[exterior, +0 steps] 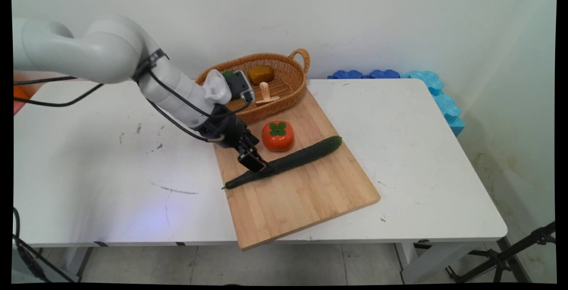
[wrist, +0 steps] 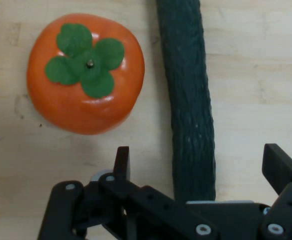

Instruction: Pick up the cucumber from the cutting board

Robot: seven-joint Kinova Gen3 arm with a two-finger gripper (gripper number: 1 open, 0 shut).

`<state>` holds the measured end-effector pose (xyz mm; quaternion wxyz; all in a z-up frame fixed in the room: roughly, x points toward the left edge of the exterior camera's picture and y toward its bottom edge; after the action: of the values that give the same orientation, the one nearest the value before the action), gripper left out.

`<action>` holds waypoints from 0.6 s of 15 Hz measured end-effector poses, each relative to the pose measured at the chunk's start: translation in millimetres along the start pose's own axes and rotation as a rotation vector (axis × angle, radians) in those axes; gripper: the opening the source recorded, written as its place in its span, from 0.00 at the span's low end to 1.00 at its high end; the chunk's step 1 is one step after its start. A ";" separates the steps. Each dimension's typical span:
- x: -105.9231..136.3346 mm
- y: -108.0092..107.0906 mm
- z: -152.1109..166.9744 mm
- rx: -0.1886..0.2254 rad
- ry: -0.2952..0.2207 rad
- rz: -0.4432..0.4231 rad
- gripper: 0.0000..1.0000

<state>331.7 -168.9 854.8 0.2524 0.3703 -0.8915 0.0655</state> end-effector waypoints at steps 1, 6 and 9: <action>0.9 2.5 5.6 0.006 -0.006 -0.011 1.00; 2.4 11.0 22.8 0.026 -0.025 -0.043 1.00; 2.9 14.5 29.7 0.035 -0.033 -0.053 1.00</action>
<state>308.0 -169.4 831.6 0.2328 0.3993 -0.8841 0.0683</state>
